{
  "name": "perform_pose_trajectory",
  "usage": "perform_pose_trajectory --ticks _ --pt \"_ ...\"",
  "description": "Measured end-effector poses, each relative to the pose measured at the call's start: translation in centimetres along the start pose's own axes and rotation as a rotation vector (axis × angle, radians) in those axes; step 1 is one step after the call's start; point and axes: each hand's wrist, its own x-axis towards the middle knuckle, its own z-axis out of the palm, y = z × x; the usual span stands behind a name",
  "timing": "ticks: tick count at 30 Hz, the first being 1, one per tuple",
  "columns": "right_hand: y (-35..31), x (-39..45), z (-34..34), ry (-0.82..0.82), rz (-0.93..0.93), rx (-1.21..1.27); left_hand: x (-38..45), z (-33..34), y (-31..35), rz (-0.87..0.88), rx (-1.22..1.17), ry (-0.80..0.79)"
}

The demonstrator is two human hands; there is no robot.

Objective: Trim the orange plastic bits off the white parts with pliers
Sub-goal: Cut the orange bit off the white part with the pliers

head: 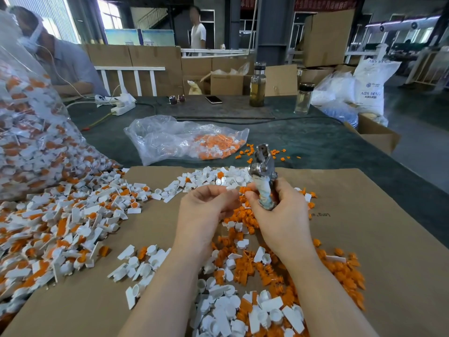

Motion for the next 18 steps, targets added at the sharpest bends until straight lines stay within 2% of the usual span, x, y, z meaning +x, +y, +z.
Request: perform_pose_trajectory --ticks 8,18 --pt "-0.02 0.00 0.06 0.048 -0.008 -0.030 -0.32 0.43 0.05 0.043 0.022 -0.010" --pt "-0.08 0.05 0.04 0.044 0.007 -0.043 -0.78 0.60 0.35 0.177 0.243 0.049"
